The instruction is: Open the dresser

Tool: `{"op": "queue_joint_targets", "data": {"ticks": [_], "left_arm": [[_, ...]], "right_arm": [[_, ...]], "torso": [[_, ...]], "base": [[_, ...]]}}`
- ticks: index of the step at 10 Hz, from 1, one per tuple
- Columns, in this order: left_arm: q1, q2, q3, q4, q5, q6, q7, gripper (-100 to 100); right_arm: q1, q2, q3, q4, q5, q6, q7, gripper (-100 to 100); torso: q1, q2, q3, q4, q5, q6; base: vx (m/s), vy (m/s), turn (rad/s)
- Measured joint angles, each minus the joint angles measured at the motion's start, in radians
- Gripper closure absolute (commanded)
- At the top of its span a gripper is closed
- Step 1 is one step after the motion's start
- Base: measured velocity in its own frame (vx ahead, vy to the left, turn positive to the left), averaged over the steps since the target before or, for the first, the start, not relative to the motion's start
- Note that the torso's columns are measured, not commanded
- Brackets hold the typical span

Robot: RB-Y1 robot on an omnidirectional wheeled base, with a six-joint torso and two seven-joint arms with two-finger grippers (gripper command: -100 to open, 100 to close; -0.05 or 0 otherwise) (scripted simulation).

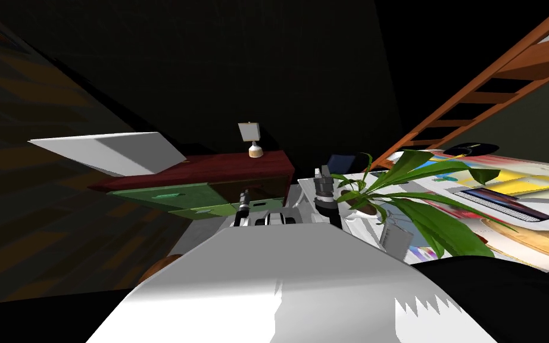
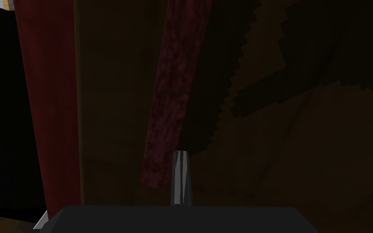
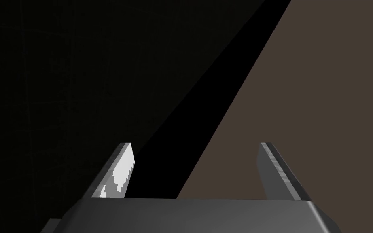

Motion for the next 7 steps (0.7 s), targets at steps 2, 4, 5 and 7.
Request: {"op": "queue_joint_targets", "data": {"ticks": [2, 4, 5, 7], "left_arm": [[0.011, 0.002, -0.004, -0.016, -0.001, 0.006, 0.002, 100], [0.023, 0.003, -0.01, -0.036, -0.002, 0.013, 0.003, 100], [0.024, 0.003, -0.01, -0.038, -0.002, 0.014, 0.003, -100], [0.024, 0.041, -0.011, -0.039, -0.002, 0.016, 0.002, -100]], "right_arm": [[0.0, 0.0, 0.0, 0.0, 0.0, 0.0, 0.0, 0], [0.0, 0.0, 0.0, 0.0, 0.0, 0.0, 0.0, 0], [0.0, 0.0, 0.0, 0.0, 0.0, 0.0, 0.0, 0], [0.0, 0.0, 0.0, 0.0, 0.0, 0.0, 0.0, 0]], "torso": [[0.001, -0.001, 0.0, 0.0, 0.0, 0.0], [0.0, -0.005, -0.003, -0.001, 0.0, 0.0], [0.001, -0.012, -0.006, -0.003, 0.0, 0.0], [0.001, -0.013, -0.008, -0.004, 0.0, 0.0]], "base": [[-0.186, -0.004, 0.013], [-0.164, -0.017, 0.008], [-0.014, -0.004, 0.002], [0.021, -0.003, 0.007]]}}
